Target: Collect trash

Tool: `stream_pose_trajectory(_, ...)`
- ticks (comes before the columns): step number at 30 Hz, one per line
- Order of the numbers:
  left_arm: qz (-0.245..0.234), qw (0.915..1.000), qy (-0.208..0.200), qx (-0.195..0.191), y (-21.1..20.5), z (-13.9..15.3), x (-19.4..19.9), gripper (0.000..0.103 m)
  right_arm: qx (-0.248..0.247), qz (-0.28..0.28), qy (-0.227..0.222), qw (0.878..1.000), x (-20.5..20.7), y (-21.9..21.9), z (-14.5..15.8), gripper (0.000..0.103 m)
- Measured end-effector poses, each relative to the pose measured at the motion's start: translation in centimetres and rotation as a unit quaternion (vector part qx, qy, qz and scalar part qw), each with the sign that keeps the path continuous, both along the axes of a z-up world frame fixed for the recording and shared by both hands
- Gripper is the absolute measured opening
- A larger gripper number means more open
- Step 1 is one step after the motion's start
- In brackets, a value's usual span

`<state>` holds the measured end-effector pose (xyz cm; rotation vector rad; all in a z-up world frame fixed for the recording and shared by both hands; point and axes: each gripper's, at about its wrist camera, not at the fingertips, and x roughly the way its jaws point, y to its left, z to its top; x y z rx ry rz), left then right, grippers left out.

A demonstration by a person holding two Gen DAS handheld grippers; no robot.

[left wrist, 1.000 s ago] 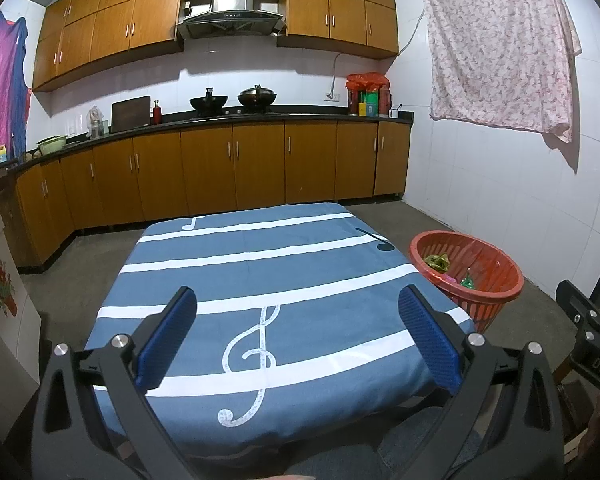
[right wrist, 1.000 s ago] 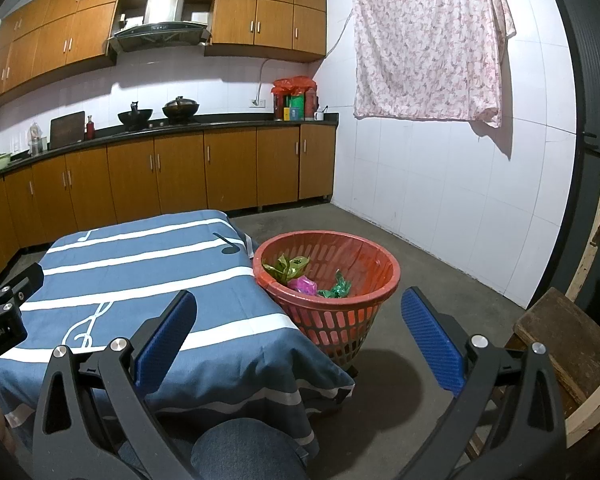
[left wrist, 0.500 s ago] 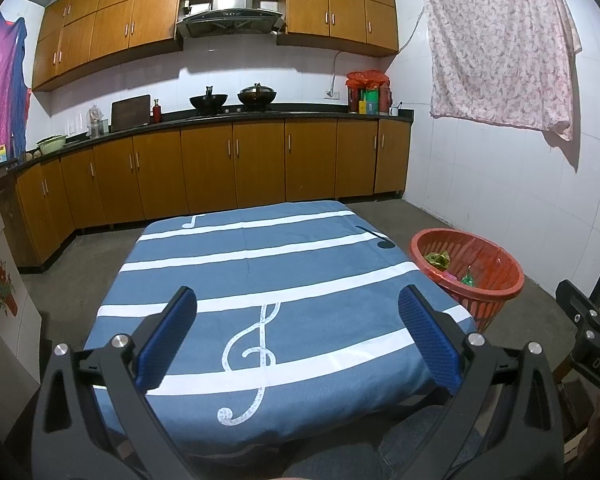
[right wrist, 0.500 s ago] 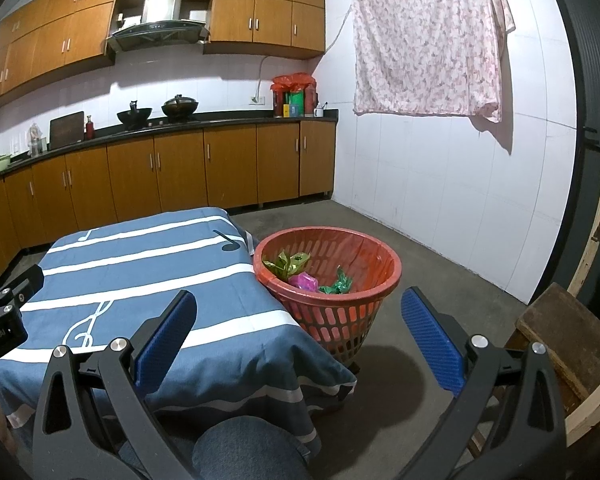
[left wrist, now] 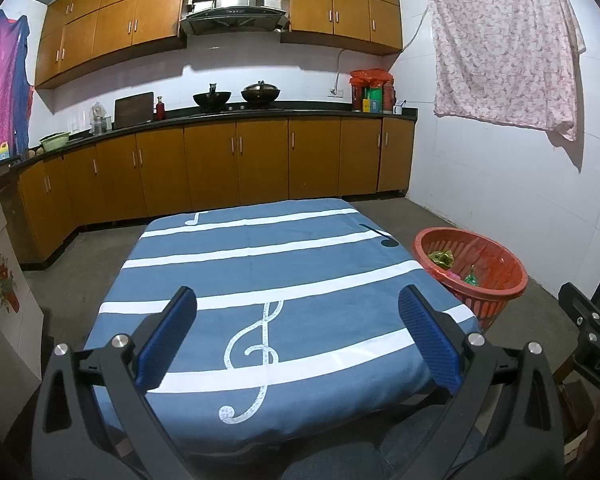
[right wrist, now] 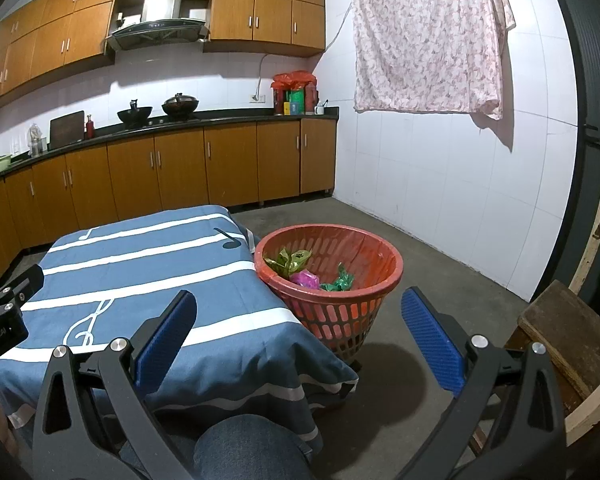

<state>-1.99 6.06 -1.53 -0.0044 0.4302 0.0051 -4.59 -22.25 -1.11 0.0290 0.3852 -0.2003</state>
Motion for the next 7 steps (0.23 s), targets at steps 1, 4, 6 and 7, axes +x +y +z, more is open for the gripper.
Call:
stream_pose_trajectory(1, 0.0, 1.0, 0.0, 0.0, 0.03, -0.02, -0.03, 0.099, 0.0, 0.0, 0.0, 1.0, 0.09, -0.11, 0.11, 0.101)
stream_pose_trajectory(4, -0.001, 1.0, 0.002, -0.001, -0.02, 0.08, 0.02, 0.099, 0.0, 0.0, 0.0, 1.0, 0.09, -0.1, 0.15, 0.101)
stream_pose_trajectory(6, -0.001, 1.0, 0.003, -0.002, 0.01, 0.1, 0.12, 0.099, 0.0, 0.0, 0.0, 1.0, -0.02, 0.02, 0.07, 0.101)
stream_pose_trajectory(7, -0.001, 1.0, 0.003, -0.001, -0.01, 0.12, 0.2, 0.099, 0.0, 0.0, 0.0, 1.0, 0.09, -0.1, 0.18, 0.101)
